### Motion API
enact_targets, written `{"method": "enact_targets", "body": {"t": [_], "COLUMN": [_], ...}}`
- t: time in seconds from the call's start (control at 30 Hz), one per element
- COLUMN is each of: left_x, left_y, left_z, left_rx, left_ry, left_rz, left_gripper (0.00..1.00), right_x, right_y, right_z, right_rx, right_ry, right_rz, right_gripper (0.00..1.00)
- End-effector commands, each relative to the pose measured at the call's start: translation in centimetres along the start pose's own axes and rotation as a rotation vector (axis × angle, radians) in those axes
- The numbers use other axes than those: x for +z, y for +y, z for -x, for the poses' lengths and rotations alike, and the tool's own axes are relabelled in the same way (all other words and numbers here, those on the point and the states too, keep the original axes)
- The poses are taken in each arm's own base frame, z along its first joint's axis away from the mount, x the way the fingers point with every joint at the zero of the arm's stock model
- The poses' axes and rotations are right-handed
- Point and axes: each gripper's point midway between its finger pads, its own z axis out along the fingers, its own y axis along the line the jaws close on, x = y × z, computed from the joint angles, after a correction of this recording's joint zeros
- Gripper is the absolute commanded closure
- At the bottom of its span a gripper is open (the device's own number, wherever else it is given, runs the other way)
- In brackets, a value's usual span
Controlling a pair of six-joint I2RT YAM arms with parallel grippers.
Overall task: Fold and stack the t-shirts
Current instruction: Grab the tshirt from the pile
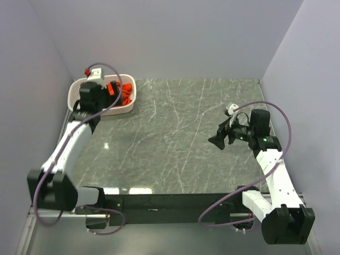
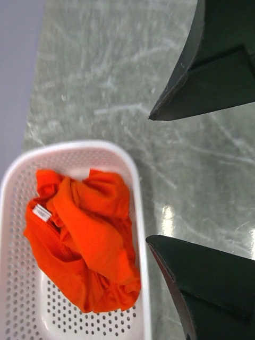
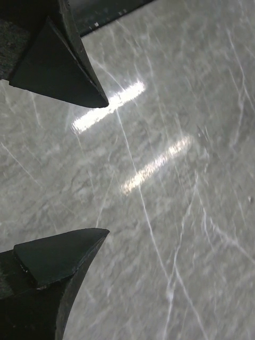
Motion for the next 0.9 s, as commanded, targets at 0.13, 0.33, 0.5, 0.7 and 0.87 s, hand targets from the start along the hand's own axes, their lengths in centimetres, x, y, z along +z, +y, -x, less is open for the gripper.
{"method": "enact_targets", "body": {"t": [0.13, 0.33, 0.5, 0.7, 0.87], "left_x": [10.3, 15.4, 17.5, 17.8, 16.0], "left_y": [4.4, 4.9, 6.4, 7.3, 5.3], "left_z": [-3.8, -3.5, -5.2, -5.6, -1.4], "left_rx": [0.034, 0.055, 0.107, 0.137, 0.121], "left_ry": [0.243, 0.266, 0.337, 0.353, 0.239], "left_rz": [0.193, 0.223, 0.279, 0.321, 0.246], "left_gripper": [0.12, 0.16, 0.27, 0.71, 1.00], "right_x": [-0.7, -0.6, -0.6, -0.6, -0.5], "right_y": [1.5, 2.1, 2.1, 2.2, 2.2], "right_z": [1.5, 1.5, 1.5, 1.4, 1.2], "right_rx": [-0.070, -0.060, -0.056, -0.055, -0.049], "right_ry": [-0.057, -0.062, -0.061, -0.061, -0.055], "right_rz": [0.059, 0.099, 0.105, 0.107, 0.110], "right_gripper": [0.00, 0.00, 0.00, 0.00, 0.00]}}
